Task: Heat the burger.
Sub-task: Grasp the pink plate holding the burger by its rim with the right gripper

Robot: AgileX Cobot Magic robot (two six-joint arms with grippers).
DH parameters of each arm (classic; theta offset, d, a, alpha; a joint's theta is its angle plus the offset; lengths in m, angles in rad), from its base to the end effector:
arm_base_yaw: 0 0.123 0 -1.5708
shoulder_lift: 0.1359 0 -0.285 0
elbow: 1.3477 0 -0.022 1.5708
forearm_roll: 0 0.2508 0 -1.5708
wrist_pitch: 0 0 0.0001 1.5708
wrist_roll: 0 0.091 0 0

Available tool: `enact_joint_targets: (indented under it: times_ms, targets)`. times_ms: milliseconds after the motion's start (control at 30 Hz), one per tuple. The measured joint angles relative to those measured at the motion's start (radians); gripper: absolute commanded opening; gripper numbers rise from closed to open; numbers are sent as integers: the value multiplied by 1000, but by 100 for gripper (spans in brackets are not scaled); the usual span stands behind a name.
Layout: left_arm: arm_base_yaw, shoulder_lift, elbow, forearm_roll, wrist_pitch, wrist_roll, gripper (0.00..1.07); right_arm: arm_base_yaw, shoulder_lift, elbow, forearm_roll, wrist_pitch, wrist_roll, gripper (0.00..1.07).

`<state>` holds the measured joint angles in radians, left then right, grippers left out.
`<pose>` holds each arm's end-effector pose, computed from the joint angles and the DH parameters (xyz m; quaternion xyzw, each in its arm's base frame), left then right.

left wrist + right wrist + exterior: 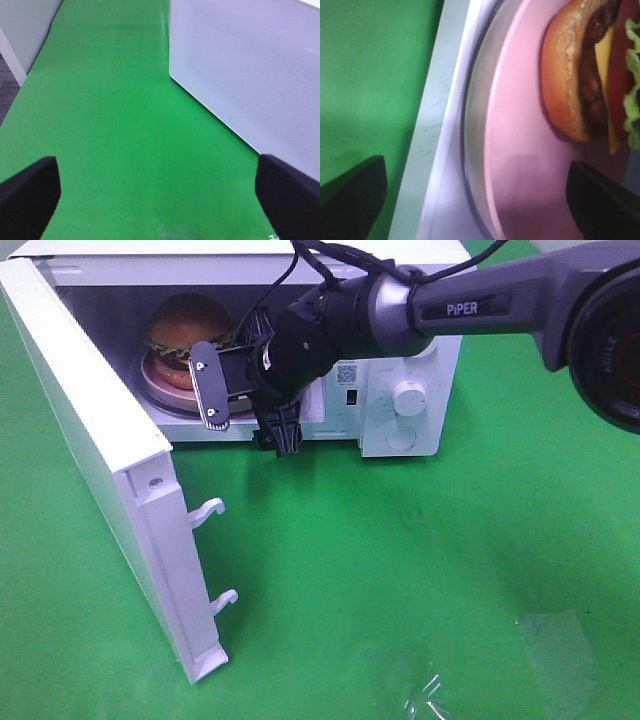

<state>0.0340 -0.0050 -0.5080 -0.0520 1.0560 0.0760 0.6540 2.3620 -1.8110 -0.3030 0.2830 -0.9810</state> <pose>-0.0063 -0.0043 0.2799 0.0189 0.8481 0.0031 0.5295 0.4248 0.3160 0.1407 -0.7400 0.5351 -0.1598 0.3748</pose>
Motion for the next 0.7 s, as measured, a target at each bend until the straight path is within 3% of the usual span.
enact_joint_targets:
  times_ms: [500,600,700]
  targets:
    - [0,0,0,0,0,0,98,0,123,-125,53,23,0,86]
    - [0,0,0,0,0,1,98,0,136,-130,69,22,-1,81]
    - [0,0,0,0,0,1,98,0,136,-133,82,19,-1,67]
